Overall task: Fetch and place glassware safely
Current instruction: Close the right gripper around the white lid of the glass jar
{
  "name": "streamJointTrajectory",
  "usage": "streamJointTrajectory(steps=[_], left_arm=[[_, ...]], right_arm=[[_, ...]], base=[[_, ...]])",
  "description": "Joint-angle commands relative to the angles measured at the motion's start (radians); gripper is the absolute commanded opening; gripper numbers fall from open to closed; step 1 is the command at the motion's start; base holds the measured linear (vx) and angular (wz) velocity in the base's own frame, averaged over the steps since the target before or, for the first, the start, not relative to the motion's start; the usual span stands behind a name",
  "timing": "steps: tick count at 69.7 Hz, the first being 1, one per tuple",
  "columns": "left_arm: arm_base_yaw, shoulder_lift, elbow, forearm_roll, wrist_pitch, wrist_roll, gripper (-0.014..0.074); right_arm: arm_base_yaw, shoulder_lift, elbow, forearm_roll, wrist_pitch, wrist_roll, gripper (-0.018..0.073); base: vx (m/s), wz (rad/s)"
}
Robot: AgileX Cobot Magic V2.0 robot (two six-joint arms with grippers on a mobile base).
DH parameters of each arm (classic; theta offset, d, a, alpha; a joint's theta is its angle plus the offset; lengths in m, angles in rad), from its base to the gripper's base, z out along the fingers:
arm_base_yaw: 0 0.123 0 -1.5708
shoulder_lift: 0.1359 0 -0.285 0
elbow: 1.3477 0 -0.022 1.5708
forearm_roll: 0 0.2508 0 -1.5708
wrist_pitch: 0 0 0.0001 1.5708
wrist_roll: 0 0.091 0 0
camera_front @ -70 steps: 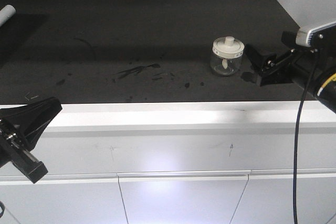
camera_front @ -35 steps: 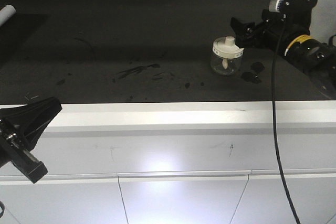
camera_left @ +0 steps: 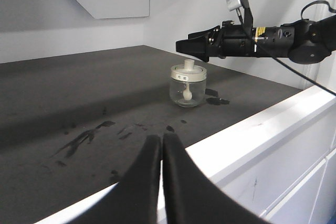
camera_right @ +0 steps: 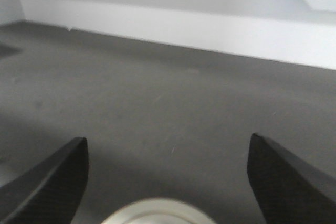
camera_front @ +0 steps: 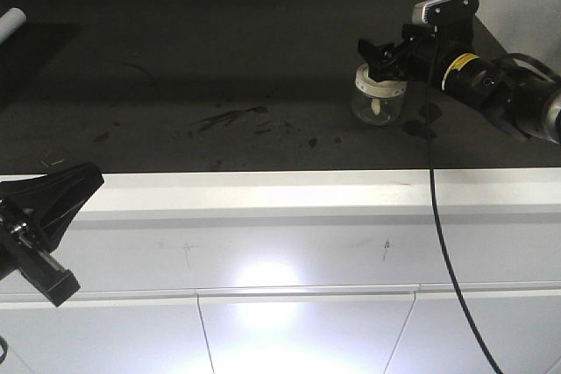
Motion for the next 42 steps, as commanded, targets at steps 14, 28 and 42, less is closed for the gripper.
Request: streamJointTrajectory(steps=[14,28,42], left_arm=[[-0.007,-0.012,-0.025,-0.043,-0.061,-0.011,-0.0001],[-0.007,-0.012,-0.025,-0.043,-0.061,-0.011,-0.0001],[-0.007,-0.012,-0.025,-0.043,-0.061,-0.011,-0.0001]], right_arm=[[-0.001,0.002,-0.035,0.002,-0.053,0.004,0.0589],[-0.001,0.022,-0.035,0.004,-0.057,0.0,0.0524],[-0.001,0.023,-0.035,0.005,-0.062,0.0,0.0351]], base=[[0.0,0.0],[0.0,0.0],[0.0,0.0]])
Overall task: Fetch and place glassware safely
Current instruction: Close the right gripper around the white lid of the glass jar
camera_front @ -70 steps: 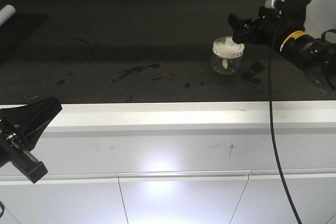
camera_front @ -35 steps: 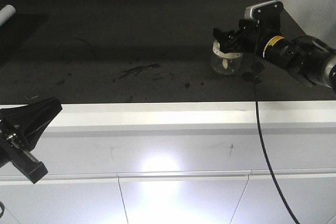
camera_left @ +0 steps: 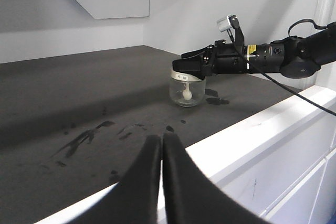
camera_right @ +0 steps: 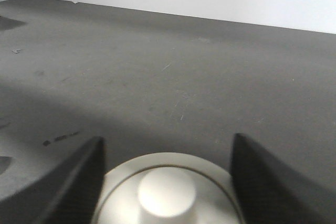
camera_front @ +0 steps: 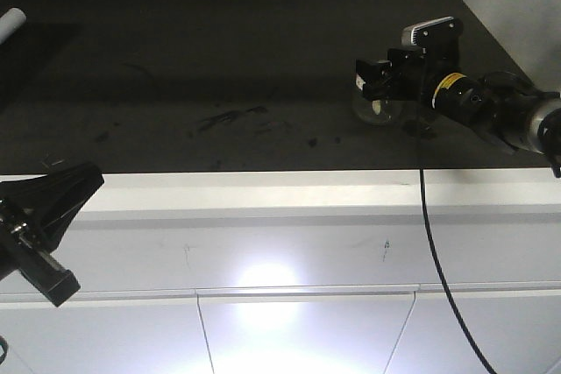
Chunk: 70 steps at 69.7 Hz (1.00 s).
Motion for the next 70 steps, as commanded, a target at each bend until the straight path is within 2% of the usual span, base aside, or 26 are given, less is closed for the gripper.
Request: streamJointTrajectory(steps=[1,5,14,34,39,45,52,70], left_arm=[[-0.007,-0.012,-0.025,-0.044,-0.06,-0.011,-0.0001],[-0.007,-0.012,-0.025,-0.044,-0.06,-0.011,-0.0001],[-0.007,-0.012,-0.025,-0.044,-0.06,-0.011,-0.0001],[-0.007,-0.012,-0.025,-0.044,-0.06,-0.011,-0.0001],[-0.007,-0.012,-0.025,-0.044,-0.06,-0.011,-0.0001],[-0.007,-0.012,-0.025,-0.044,-0.06,-0.011,-0.0001],[-0.007,-0.012,-0.025,-0.044,-0.06,-0.011,-0.0001],[-0.007,-0.012,-0.025,-0.044,-0.06,-0.011,-0.0001]], right_arm=[[-0.001,-0.051,-0.027,0.021,-0.039,-0.008,0.0334],[-0.001,-0.051,-0.027,0.021,-0.04,-0.008,0.0246],[-0.001,-0.052,-0.027,0.018,-0.057,-0.008,-0.0014],[-0.002,-0.092,-0.022,0.012,-0.071,0.035,-0.0008],[-0.002,-0.119,-0.022,-0.033,-0.06,0.087,-0.0005],[-0.002,-0.166,-0.01,-0.132,-0.038,0.192,-0.0003],[-0.002,-0.234,0.043,-0.194,-0.011,0.286,-0.0003],[-0.001,-0.445,0.269,-0.186,-0.007,0.292,-0.0003]], base=[[0.0,0.0],[0.0,0.0],[0.0,0.0],[0.0,0.0],[0.0,0.0],[0.0,0.0],[0.0,0.0],[0.0,0.0]])
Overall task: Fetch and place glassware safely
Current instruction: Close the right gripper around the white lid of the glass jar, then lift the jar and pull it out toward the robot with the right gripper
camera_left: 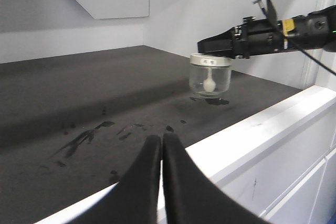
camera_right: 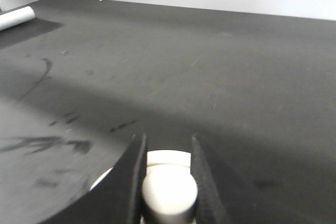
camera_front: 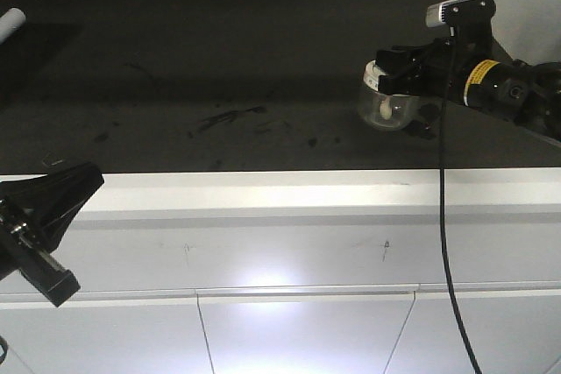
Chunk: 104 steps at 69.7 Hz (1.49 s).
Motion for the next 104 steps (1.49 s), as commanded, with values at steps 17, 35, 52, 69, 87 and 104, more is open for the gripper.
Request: streamJointTrajectory(steps=[17,35,52,69,87,104], left_arm=[[-0.007,-0.012,-0.025,-0.044,-0.06,-0.011,-0.0001],[-0.007,-0.012,-0.025,-0.044,-0.06,-0.011,-0.0001],[-0.007,-0.012,-0.025,-0.044,-0.06,-0.011,-0.0001],[-0.007,-0.012,-0.025,-0.044,-0.06,-0.011,-0.0001],[-0.007,-0.012,-0.025,-0.044,-0.06,-0.011,-0.0001],[-0.007,-0.012,-0.025,-0.044,-0.06,-0.011,-0.0001]], right_arm=[[0.013,-0.303,0.168,0.041,-0.086,0.022,-0.0003],[0.219,-0.395,0.191,0.0,-0.014,0.023,-0.0003],[0.384,-0.404,0.191,-0.015,-0.007,0.048,-0.0003],[0.455,-0.455,0.191,-0.106,-0.034,0.13,-0.0002],[0.455,-0.474,0.191,-0.199,-0.097,0.218,-0.0002],[0.455,-0.529,0.343,-0.08,-0.123,0.093,-0.0002]], base=[[0.0,0.0],[0.0,0.0],[0.0,0.0],[0.0,0.0],[0.0,0.0],[0.0,0.0]])
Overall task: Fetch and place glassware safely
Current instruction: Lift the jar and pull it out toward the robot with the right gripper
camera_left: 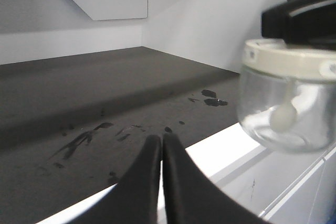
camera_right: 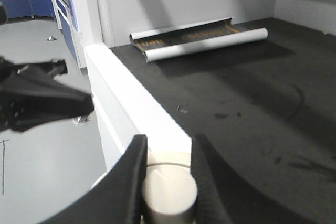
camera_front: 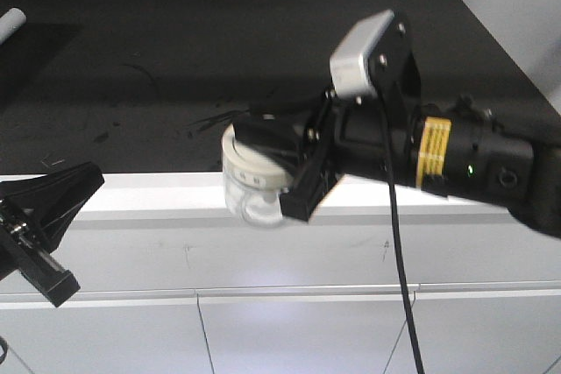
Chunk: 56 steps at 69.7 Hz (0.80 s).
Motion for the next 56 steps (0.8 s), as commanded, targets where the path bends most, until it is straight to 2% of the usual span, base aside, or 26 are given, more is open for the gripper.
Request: streamJointTrajectory(steps=[1,8,15,29,56], left_arm=[[-0.007,-0.012,-0.025,-0.044,-0.054,-0.011,-0.0001],[-0.007,-0.012,-0.025,-0.044,-0.054,-0.011,-0.0001],[-0.007,-0.012,-0.025,-0.044,-0.054,-0.011,-0.0001],[-0.007,-0.012,-0.025,-0.044,-0.054,-0.011,-0.0001],[-0.007,-0.012,-0.025,-0.044,-0.054,-0.011,-0.0001]], right_arm=[[-0.002,-0.072,0.041,0.131,-0.046,-0.102,-0.0002],[-0.002,-0.118,0.139,0.253,-0.075,-0.214,-0.0002],[-0.002,-0.155,0.215,0.346,-0.112,-0.275,-0.0002],[-0.002,-0.167,0.293,0.349,-0.134,-0.283,-0.0002],[-0.002,-0.167,0.295,0.334,-0.155,-0.282,-0.0001]], base=[[0.0,0.0],[0.0,0.0],[0.0,0.0],[0.0,0.0],[0.0,0.0]])
